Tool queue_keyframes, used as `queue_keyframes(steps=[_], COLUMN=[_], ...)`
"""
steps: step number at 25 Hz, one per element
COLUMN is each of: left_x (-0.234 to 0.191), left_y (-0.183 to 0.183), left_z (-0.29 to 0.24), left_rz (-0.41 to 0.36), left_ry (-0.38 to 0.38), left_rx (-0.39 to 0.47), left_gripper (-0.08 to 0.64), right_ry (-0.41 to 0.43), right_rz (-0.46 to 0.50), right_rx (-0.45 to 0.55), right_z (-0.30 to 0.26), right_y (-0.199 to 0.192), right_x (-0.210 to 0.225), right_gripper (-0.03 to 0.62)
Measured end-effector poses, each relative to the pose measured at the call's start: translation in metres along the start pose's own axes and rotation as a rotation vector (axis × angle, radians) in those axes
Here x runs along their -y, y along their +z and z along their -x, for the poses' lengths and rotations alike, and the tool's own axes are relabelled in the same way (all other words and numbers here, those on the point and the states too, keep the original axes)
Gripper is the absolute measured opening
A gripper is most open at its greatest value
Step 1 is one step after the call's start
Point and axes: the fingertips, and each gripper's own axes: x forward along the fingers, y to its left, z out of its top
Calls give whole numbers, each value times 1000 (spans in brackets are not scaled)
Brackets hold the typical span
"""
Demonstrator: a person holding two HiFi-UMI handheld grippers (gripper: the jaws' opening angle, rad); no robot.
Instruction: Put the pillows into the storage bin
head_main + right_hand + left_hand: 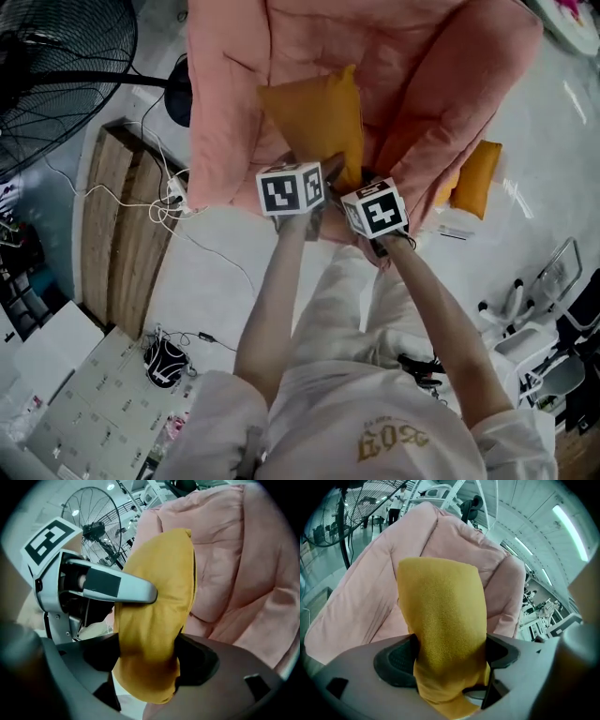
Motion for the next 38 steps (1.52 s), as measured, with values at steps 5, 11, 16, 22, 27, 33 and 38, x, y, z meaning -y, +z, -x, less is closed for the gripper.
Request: queue_keyframes(steps=[5,11,16,22,27,33,38], left_x=[29,84,128,201,269,331,367], left_y=[17,22,10,-10,-26,-59,-79], left_z=[16,25,16,-1,-19,-49,-80], left_rz=[46,22,-39,-168,-249,-201,-220], left_ry=[-47,-98,-148,-194,-223,-203,-172], left_rx=[8,7,-35,-72,-105,-124,-137], left_gripper=[448,445,443,440,439,439,437], right_ry=[-13,-66,-112,-146,-160,-147,-117], right_rz=[34,36,-20,-133,-223,-199,-212], right_rx=[-7,-11,-2,45,102,76,86], right_z=[40,92,122,167,210,247,259], right_y=[14,8,-15,-53,-85,-134,-164], right_x=[6,23,43,79,115,165,204], right_gripper=[376,374,373,371,370,370,370])
